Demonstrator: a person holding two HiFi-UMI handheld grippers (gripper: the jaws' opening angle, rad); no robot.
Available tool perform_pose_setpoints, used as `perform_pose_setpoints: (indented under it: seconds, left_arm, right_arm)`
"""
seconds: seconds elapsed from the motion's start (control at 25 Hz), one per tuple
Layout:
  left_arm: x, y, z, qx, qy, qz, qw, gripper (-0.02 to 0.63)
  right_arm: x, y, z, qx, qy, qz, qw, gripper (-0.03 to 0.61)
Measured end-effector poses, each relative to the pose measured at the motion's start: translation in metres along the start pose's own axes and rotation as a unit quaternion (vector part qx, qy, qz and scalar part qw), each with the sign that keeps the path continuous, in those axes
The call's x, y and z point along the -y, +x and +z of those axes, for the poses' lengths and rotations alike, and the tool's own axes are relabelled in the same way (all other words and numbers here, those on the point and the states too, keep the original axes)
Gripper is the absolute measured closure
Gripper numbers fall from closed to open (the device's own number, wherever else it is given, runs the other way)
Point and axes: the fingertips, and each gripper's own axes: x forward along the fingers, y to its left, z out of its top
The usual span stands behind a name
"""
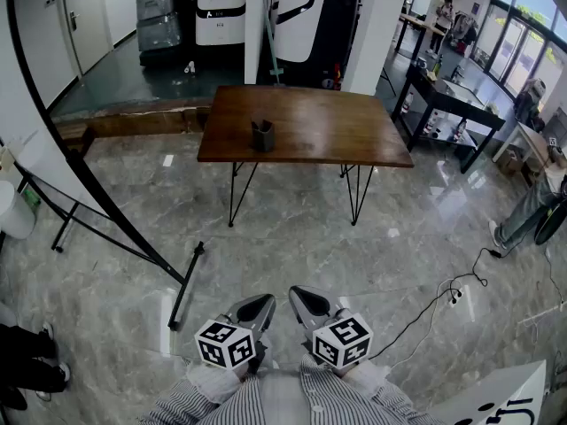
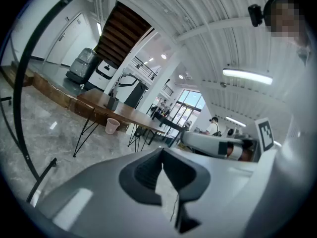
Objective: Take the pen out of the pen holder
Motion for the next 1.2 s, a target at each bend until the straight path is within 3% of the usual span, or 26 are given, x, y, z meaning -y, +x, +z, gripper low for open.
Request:
perform_pose_setpoints:
  seconds: [0.36,0.6,0.88,1.2]
  left_arm:
    - [-0.061,0.062,0.044,-0.002,0.003,-0.004,1.0000,0.606]
    - [-0.115,0.115,0.113,0.000,0.012,-0.015,0.9998,0.606]
    - [-0.191,0.177,0.207,0.017,0.017,-0.016,0.9996,0.606]
    - [-0.254,0.218,0.235,0.004,-0.011,-0.002,0.9999,0.606]
  right_arm:
    - [0.055,0.070,0.024,0.002,0.000,-0.007,1.000,0.578]
    - [0.095,0.152,0.069,0.010,0.016,-0.003,1.000,0.578]
    - [0.139,0.253,0.137,0.025,-0.019,0.015,0.999,0.578]
    - [0.170,0.320,0.153,0.009,-0.012,0.022,1.000,0.578]
